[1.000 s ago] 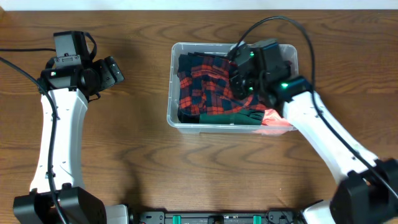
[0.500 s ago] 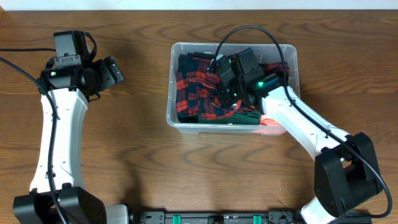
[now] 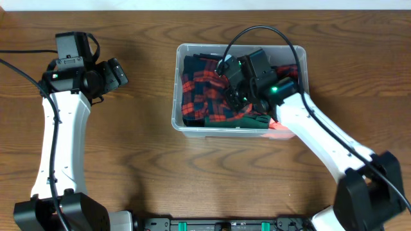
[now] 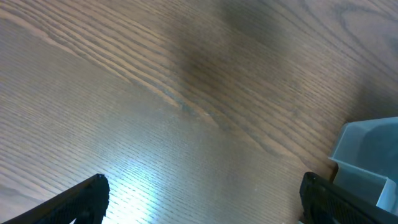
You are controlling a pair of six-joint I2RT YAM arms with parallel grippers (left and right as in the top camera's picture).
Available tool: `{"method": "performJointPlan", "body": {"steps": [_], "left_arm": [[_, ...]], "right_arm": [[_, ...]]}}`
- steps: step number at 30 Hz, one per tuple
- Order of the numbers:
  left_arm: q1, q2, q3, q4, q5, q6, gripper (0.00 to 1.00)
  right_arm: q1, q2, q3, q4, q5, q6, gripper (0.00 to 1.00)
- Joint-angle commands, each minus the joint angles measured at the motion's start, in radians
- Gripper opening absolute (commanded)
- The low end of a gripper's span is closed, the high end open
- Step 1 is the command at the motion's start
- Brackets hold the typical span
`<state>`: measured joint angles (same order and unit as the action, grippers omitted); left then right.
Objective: Pack container
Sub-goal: 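Push the plaid shirt down along the bin's middle with the right gripper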
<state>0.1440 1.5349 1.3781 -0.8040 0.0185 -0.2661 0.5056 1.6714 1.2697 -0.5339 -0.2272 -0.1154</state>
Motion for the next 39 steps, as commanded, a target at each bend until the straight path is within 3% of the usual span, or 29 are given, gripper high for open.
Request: {"method": "performJointPlan", "body": {"steps": [1, 13, 39], "left_arm": [[0.003, -0.007, 0.004, -0.002, -0.015, -0.002, 0.98], [0.003, -0.007, 0.004, -0.002, -0.015, -0.002, 0.98], [0.003, -0.007, 0.004, -0.002, -0.015, -0.002, 0.98]], "right_arm": [[0.012, -0.077, -0.008, -0.029, -0.016, -0.014, 0.03], [0.01, -0.096, -0.009, -0.217, 0.2, -0.013, 0.06], [0.01, 0.172, -0.011, -0.184, 0.231, -0.014, 0.17]]}}
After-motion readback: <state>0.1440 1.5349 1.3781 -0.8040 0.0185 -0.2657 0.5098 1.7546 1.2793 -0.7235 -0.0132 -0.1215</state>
